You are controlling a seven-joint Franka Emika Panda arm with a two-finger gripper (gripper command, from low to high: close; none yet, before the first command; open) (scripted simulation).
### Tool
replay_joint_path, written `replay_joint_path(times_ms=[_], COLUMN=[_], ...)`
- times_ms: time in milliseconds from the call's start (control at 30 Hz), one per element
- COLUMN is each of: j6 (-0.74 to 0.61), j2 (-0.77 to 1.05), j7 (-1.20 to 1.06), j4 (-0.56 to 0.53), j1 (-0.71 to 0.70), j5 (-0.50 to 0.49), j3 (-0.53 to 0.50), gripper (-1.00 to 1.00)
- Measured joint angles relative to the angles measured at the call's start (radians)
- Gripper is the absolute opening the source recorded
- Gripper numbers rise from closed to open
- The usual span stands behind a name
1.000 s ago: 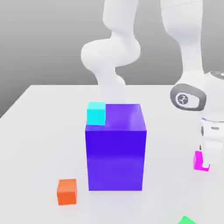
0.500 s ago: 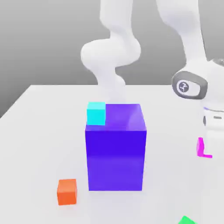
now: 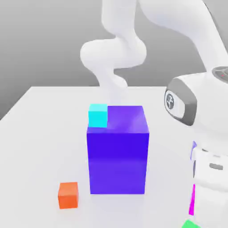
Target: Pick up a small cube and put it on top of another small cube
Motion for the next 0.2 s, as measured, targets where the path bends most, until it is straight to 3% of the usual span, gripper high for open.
replay_joint_path(times_ms=[33,200], j6=[0.025,0.025], j2=[0.028,0.028], j7=[0.001,0.001], j4=[0.003,0.003], j1=[0.001,0.001], j5=[-0.003,-0.003], j3=[-0.003,-0.003], gripper=[1.00,1.00])
